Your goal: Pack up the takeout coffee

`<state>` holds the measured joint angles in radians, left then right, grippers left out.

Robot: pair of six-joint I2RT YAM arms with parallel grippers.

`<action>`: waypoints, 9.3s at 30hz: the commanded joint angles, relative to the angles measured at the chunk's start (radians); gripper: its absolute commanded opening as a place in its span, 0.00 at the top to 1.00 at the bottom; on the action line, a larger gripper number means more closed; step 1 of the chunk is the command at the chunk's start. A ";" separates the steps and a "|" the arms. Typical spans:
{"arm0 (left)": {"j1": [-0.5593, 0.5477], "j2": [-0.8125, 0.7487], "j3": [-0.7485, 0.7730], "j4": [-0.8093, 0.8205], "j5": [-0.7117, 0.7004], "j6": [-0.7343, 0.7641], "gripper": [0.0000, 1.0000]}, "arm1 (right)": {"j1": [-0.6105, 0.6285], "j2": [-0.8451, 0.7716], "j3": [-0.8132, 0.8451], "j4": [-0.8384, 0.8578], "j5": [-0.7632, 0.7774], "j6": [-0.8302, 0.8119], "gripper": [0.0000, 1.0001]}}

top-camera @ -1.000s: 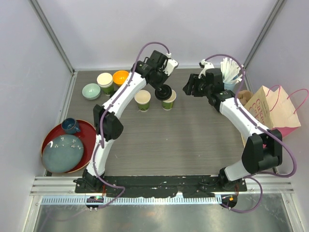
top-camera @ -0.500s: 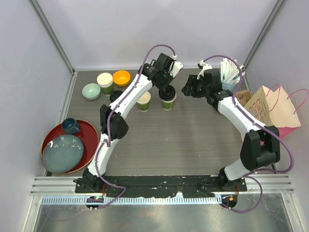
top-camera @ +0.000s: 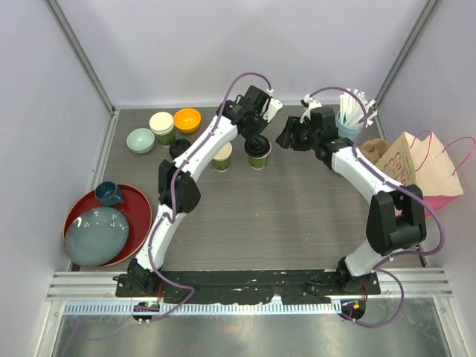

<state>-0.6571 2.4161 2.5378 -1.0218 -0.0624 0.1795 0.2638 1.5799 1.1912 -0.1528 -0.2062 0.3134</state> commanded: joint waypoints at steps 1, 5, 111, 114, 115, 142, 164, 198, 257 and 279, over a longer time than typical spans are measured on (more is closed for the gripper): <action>-0.009 -0.011 0.038 0.025 0.029 -0.014 1.00 | -0.006 0.025 0.021 0.081 -0.047 0.038 0.42; -0.010 -0.014 0.039 0.028 0.056 -0.028 1.00 | -0.005 0.038 0.024 0.091 -0.052 0.053 0.42; 0.113 -0.183 -0.151 0.086 0.323 -0.204 0.93 | 0.017 0.158 0.242 0.023 -0.131 -0.144 0.57; 0.113 -0.210 -0.224 0.094 0.322 -0.221 0.88 | 0.017 0.207 0.300 -0.043 -0.150 -0.209 0.47; 0.113 -0.216 -0.267 0.109 0.322 -0.224 0.87 | 0.015 0.236 0.324 -0.056 -0.163 -0.217 0.46; 0.142 -0.153 -0.258 0.177 0.411 -0.328 0.71 | -0.049 0.213 0.136 0.038 -0.180 0.056 0.65; 0.143 -0.104 -0.290 0.172 0.409 -0.319 0.82 | -0.051 0.154 0.062 0.090 -0.226 0.082 0.66; 0.143 -0.106 -0.600 0.290 0.486 -0.388 1.00 | -0.051 0.169 -0.168 0.222 -0.291 0.153 0.87; 0.128 -0.087 -0.399 0.175 0.452 -0.275 0.85 | -0.015 0.012 -0.277 0.202 -0.217 0.194 0.94; 0.136 -0.159 -0.221 0.068 0.417 -0.207 0.55 | -0.058 -0.104 -0.112 -0.011 -0.174 0.047 0.72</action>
<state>-0.5255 2.3440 2.3001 -0.9268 0.3626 -0.0608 0.2317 1.5089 0.9588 -0.1173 -0.3798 0.4461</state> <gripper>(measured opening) 0.441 0.266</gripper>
